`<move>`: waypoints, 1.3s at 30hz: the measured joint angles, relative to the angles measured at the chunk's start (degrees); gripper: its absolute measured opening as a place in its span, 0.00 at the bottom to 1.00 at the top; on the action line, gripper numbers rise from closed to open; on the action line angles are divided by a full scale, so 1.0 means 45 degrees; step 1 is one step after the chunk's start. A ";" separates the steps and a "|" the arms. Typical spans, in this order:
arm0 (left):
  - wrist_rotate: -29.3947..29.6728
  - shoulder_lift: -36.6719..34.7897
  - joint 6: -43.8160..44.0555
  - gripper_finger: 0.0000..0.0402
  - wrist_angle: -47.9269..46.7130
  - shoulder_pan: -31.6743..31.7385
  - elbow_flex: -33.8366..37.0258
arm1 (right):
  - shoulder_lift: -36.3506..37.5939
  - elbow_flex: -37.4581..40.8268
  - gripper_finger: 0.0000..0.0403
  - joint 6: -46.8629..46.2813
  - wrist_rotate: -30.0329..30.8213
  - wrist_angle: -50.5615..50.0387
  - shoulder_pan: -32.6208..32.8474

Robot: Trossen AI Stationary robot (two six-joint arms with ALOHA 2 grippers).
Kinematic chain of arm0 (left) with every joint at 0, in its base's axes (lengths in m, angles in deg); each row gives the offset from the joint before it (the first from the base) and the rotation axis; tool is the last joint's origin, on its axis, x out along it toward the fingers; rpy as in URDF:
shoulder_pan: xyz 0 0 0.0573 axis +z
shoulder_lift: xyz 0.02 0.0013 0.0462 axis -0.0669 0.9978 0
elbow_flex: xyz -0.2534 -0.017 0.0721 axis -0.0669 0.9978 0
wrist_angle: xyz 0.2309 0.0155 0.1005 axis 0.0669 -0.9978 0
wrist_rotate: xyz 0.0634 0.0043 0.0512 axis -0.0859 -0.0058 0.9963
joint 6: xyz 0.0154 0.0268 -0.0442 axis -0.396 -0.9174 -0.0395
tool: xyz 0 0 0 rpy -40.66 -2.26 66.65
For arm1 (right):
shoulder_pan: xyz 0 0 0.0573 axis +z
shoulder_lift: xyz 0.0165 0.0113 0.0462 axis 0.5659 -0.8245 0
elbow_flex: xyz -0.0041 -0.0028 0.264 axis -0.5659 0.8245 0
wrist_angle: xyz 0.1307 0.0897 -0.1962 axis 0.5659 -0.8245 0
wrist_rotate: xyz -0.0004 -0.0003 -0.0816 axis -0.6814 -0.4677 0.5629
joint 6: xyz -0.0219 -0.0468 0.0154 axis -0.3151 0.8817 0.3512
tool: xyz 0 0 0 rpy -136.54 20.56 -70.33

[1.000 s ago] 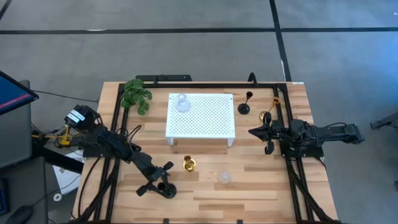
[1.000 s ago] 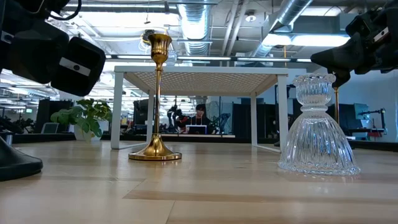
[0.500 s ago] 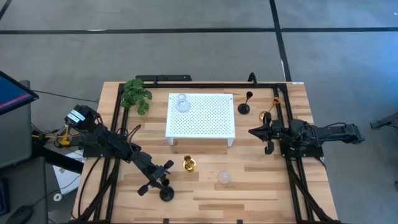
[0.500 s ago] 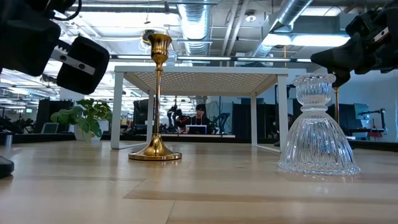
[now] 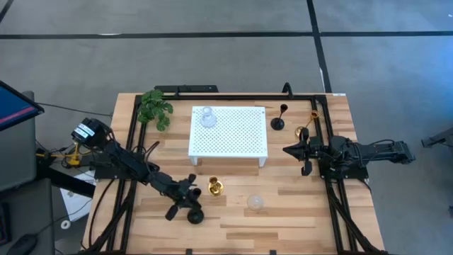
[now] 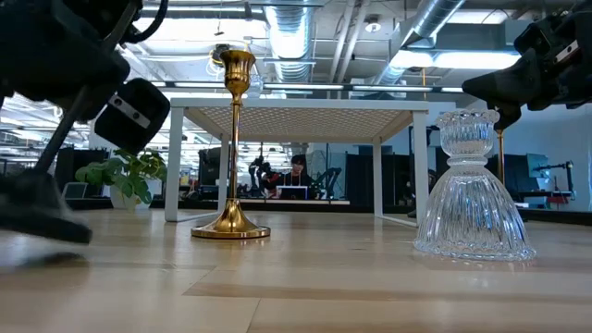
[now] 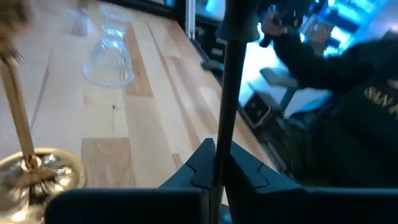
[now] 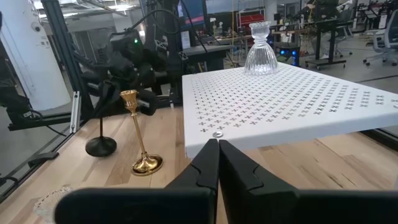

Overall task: Pick & Place candle stick holders
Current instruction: Put the bottom black candle holder on the shelf

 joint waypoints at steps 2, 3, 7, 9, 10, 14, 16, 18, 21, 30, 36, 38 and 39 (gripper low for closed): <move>0.0419 -0.0423 0.0093 0.05 -0.0472 0.0000 -0.0010 | 0.0000 -0.0001 0.00 0.0000 0.0000 0.0000 -0.0005; 0.0576 -0.0680 0.0092 0.05 -0.0862 0.0000 -0.0006 | 0.0002 0.0001 0.00 0.0000 0.0000 0.0000 0.0000; 0.1129 -0.1993 0.0252 0.03 -0.2407 0.0000 -0.0005 | 0.0003 0.0001 0.00 0.0000 0.0000 0.0000 0.0000; 0.1303 -0.2665 0.0560 0.03 -0.3127 0.0000 -0.0005 | 0.0000 0.0002 0.00 -0.0001 0.0000 0.0000 0.0000; 0.1444 -0.2989 0.0710 0.04 -0.3468 0.0000 -0.0005 | 0.0005 0.0001 0.00 0.0000 0.0000 0.0000 0.0000; 0.1587 -0.4100 0.0763 0.04 -0.4360 0.0000 -0.0005 | 0.0001 0.0000 0.00 0.0000 0.0000 0.0000 0.0000; 0.1647 -0.4498 0.0858 0.03 -0.4447 0.0000 -0.0005 | 0.0000 0.0004 0.00 0.0000 0.0000 0.0000 0.0000; 0.1715 -0.4844 0.1121 0.03 -0.4490 0.0000 -0.0005 | 0.0000 0.0001 0.00 0.0000 0.0000 0.0000 0.0000; 0.1911 -0.5109 0.1377 0.04 -0.4581 0.0000 -0.0005 | 0.0002 0.0002 0.00 0.0000 0.0000 0.0000 0.0000; 0.2375 -0.5191 0.1657 0.03 -0.7046 -0.0246 -0.1738 | 0.0003 0.0001 0.00 0.0000 0.0000 0.0000 0.0000; 0.3019 -0.5191 0.1613 0.04 -0.9047 -0.0476 -0.3510 | 0.0002 0.0001 0.00 0.0000 0.0000 0.0000 -0.0002; 0.3317 -0.5191 0.1613 0.04 -0.9570 -0.0476 -0.3984 | 0.0000 0.0004 0.00 0.0000 0.0000 0.0000 -0.0005; 0.3477 -0.5191 0.1611 0.04 -0.9774 -0.0476 -0.4237 | 0.0000 0.0004 0.00 -0.0002 0.0000 0.0000 -0.0002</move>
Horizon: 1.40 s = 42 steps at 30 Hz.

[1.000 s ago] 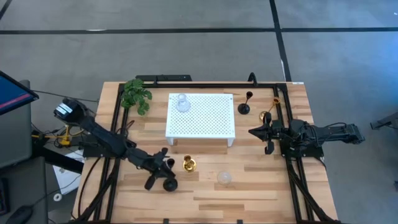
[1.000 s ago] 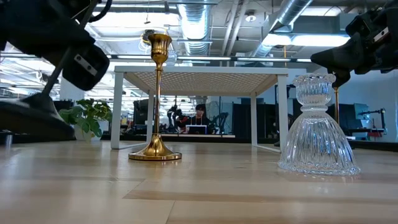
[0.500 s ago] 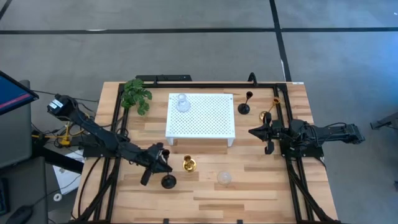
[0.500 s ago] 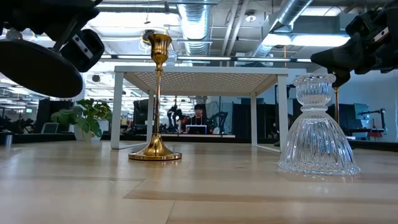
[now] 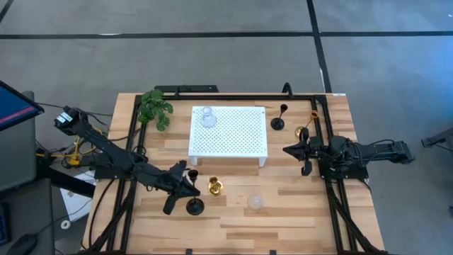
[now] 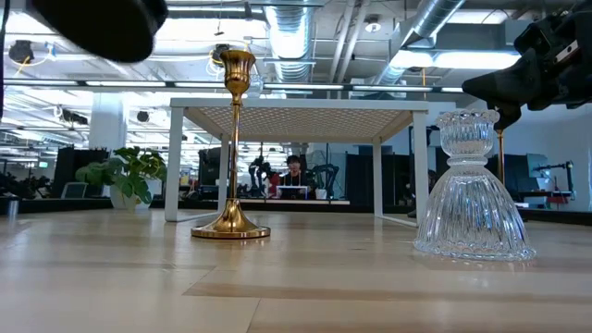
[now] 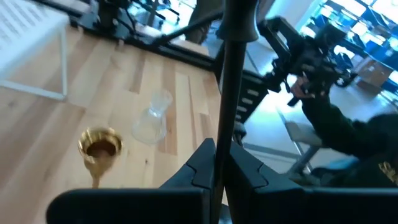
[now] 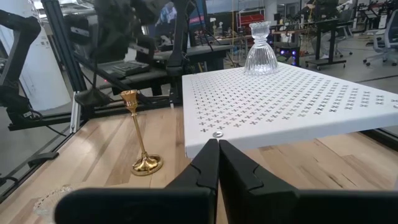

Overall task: Pick & Place candle stick holders
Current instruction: Put the bottom black candle holder on the shelf

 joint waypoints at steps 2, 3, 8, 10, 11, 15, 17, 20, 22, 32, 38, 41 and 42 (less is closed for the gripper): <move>0.0182 0.0000 -0.0002 0.04 -0.0502 0.0017 -0.0463 | 0.0004 -0.0005 0.00 0.0002 0.0000 0.0000 0.0002; 0.0247 0.0000 -0.0002 0.04 -0.0809 0.0052 -0.0668 | 0.0000 -0.0005 0.00 0.0002 0.0000 0.0000 0.0002; 0.0634 0.0291 -0.0002 0.04 -0.1308 0.0487 -0.1333 | 0.0001 -0.0003 0.00 0.0002 0.0000 0.0000 0.0002; 0.0641 0.0469 -0.0157 0.04 -0.1320 0.0736 -0.1656 | 0.0000 -0.0005 0.00 -0.0002 0.0004 0.0000 -0.0002; 0.0634 0.0534 -0.0365 0.04 -0.1437 0.0860 -0.1841 | 0.0000 0.0000 0.00 0.0002 0.0004 0.0000 -0.0002; 0.0582 0.0685 -0.1266 0.04 -0.1951 0.1259 -0.2873 | 0.0002 -0.0002 0.00 0.0002 0.0005 0.0000 -0.0002; 0.0582 0.0680 -0.1808 0.04 -0.2079 0.1447 -0.3344 | 0.0000 -0.0004 0.00 0.0002 0.0005 0.0000 -0.0002; 0.0577 0.0680 -0.2446 0.04 -0.2208 0.1851 -0.3751 | 0.0004 0.0000 0.00 0.0024 0.0005 0.0000 -0.0002; 0.0578 0.0680 -0.2782 0.04 -0.2219 0.2127 -0.3960 | 0.0000 -0.0004 0.00 0.0097 0.0005 0.0000 -0.0002; -0.0249 0.0805 -0.3989 0.04 -0.2228 0.3974 -0.4863 | 0.0002 -0.0002 0.00 0.0141 0.0019 0.0000 -0.0007; -0.1947 0.1771 -0.4014 0.04 -0.2230 0.5009 -0.5853 | 0.0000 0.0000 0.00 0.0143 0.0031 0.0003 -0.0007; -0.2862 0.2602 -0.4236 0.04 -0.2239 0.5527 -0.6541 | 0.0001 -0.0003 0.00 0.0148 0.0058 0.0005 -0.0007; -0.3065 0.2863 -0.4460 0.04 -0.2279 0.5674 -0.6786 | 0.0002 0.0000 0.00 0.0148 0.0058 0.0005 -0.0004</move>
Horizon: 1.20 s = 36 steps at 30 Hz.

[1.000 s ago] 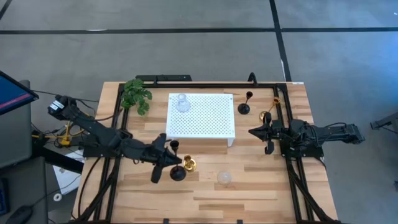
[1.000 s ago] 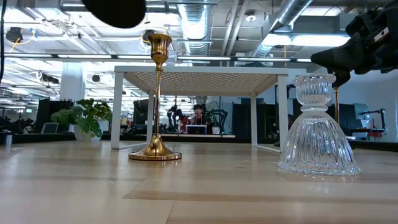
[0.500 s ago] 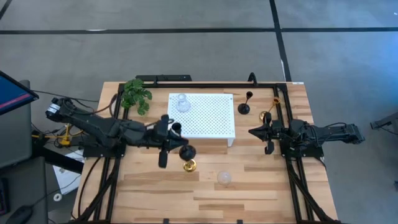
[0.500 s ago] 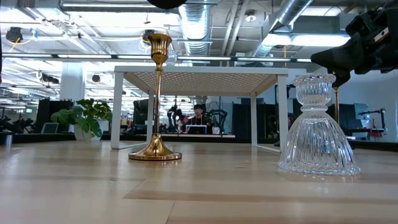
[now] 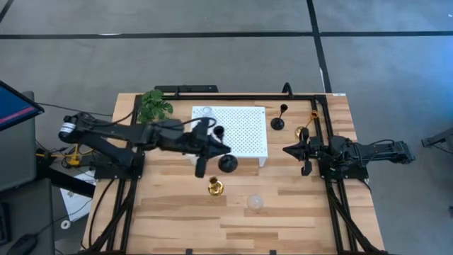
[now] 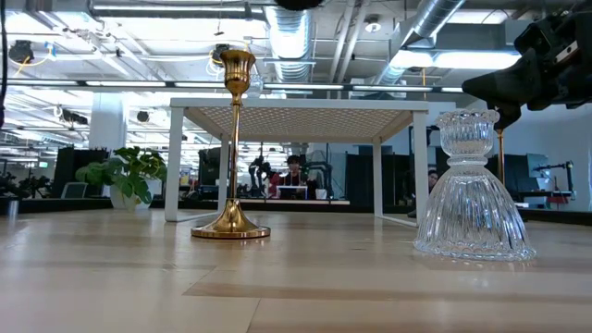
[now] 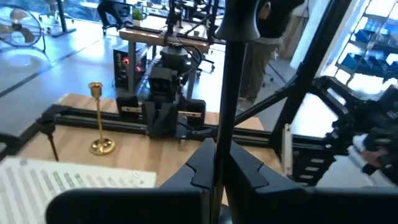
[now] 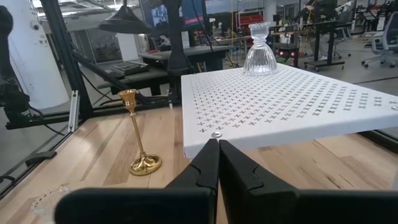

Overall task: Pick & Place candle stick holders
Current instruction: Put the bottom black candle holder on the shelf

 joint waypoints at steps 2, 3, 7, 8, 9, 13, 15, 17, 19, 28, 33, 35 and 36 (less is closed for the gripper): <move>-0.0283 0.0486 -0.0382 0.04 -0.0019 0.0257 -0.0554 | -0.0002 -0.0005 0.00 0.0000 0.0000 0.0000 -0.0003; -0.0305 0.0693 -0.0549 0.04 -0.0037 0.0376 -0.0819 | -0.0001 -0.0005 0.00 0.0000 0.0000 0.0000 -0.0003; -0.0317 0.1296 -0.1330 0.04 -0.0232 0.0741 -0.1787 | 0.0003 -0.0005 0.00 0.0000 0.0000 0.0000 -0.0003; -0.0331 0.1415 -0.1476 0.04 -0.0242 0.0819 -0.1938 | -0.0001 -0.0004 0.00 0.0000 0.0000 0.0000 -0.0003; -0.0325 0.1550 -0.1605 0.04 -0.0271 0.0899 -0.2096 | 0.0000 -0.0005 0.00 0.0000 0.0000 0.0000 -0.0003; -0.0334 0.2006 -0.1874 0.04 -0.0296 0.1333 -0.2550 | 0.0003 -0.0005 0.00 0.0000 0.0000 0.0000 -0.0003; -0.0331 0.2256 -0.1885 0.04 -0.0312 0.1606 -0.2726 | 0.0002 -0.0003 0.00 0.0000 0.0000 0.0000 -0.0001; -0.0331 0.2493 -0.1890 0.04 -0.0330 0.1955 -0.2855 | 0.0000 -0.0001 0.00 0.0000 0.0000 0.0000 -0.0001; -0.0331 0.2629 -0.1895 0.04 -0.0334 0.2379 -0.2897 | 0.0000 -0.0004 0.00 0.0000 0.0000 0.0000 -0.0003; 0.0471 0.3263 -0.1847 0.04 -0.0339 0.4022 -0.2911 | -0.0002 -0.0005 0.00 0.0000 0.0000 0.0000 -0.0001; 0.0757 0.3573 -0.1843 0.04 -0.0325 0.4390 -0.2911 | 0.0002 -0.0003 0.00 0.0000 -0.0001 0.0000 -0.0003; 0.1459 0.3587 -0.2018 0.04 -0.0578 0.4419 -0.2906 | 0.0003 -0.0001 0.00 0.0000 -0.0004 0.0000 -0.0003; 0.2010 0.3587 -0.2180 0.04 -0.0736 0.4410 -0.2906 | 0.0002 -0.0005 0.00 0.0000 -0.0004 0.0000 -0.0003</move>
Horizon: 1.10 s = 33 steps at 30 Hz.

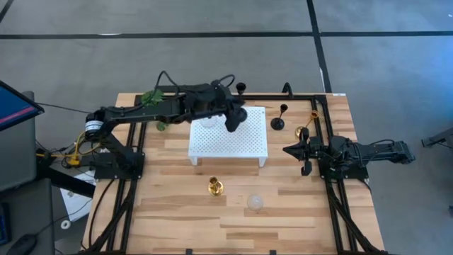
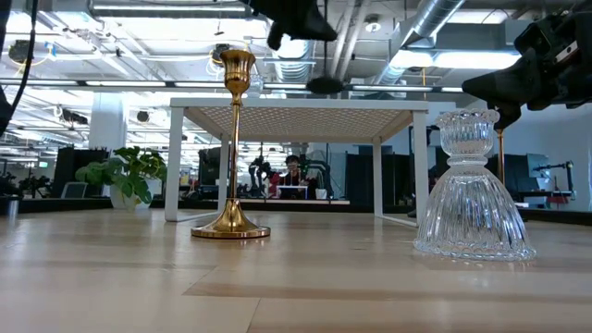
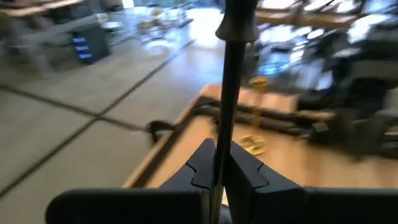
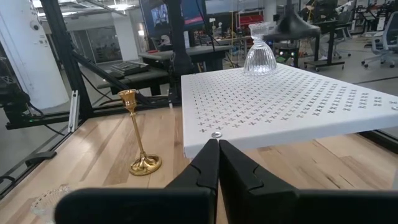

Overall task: Pick & Place candle stick holders
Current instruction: Put the bottom black candle holder on the shelf

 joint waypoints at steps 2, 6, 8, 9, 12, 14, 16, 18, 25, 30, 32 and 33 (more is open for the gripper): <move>0.1178 -0.0005 -0.0203 0.04 -0.0519 0.0000 -0.0004 | -0.0003 0.0005 0.00 0.0000 -0.0001 0.0000 0.0000; 0.1799 0.0000 -0.0170 0.04 -0.0996 0.0024 0.0005 | 0.0000 0.0004 0.00 0.0000 -0.0001 0.0000 0.0004; 0.1761 -0.0005 -0.0162 0.04 -0.0996 0.0004 0.0005 | -0.0004 0.0000 0.00 0.0000 -0.0001 0.0000 0.0000; 0.1743 -0.0005 -0.0156 0.04 -0.1009 -0.0009 0.0022 | 0.0000 0.0005 0.00 0.0000 -0.0001 0.0000 0.0001; 0.1734 -0.0015 -0.0016 0.04 -0.0994 -0.0002 0.0381 | 0.0001 0.0000 0.00 0.0000 -0.0005 0.0000 0.0005; 0.1739 -0.0013 0.0276 0.04 -0.1039 0.0062 0.0671 | -0.0001 0.0002 0.00 0.0000 -0.0005 -0.0002 0.0000; 0.1704 -0.0010 0.0350 0.03 -0.1016 0.0176 0.0859 | 0.0001 0.0000 0.00 0.0000 -0.0005 0.0000 0.0000; 0.1290 -0.0015 0.0363 0.03 -0.0664 0.0363 0.1116 | -0.0001 0.0001 0.00 0.0000 -0.0005 -0.0001 0.0002; -0.0399 -0.0126 0.0913 0.03 0.0423 0.1172 0.1615 | -0.0004 0.0005 0.00 -0.0005 -0.0005 -0.0005 0.0000; -0.0799 -0.0121 0.1072 0.03 0.0368 0.1311 0.1632 | -0.0003 0.0000 0.00 0.0000 -0.0005 -0.0004 0.0000; -0.0874 -0.0121 0.1077 0.03 0.0368 0.1297 0.1632 | -0.0002 0.0000 0.00 0.0000 -0.0005 -0.0003 0.0000; -0.0906 -0.0121 0.1076 0.03 0.0355 0.1297 0.1632 | -0.0001 0.0005 0.00 -0.0005 -0.0005 -0.0003 0.0003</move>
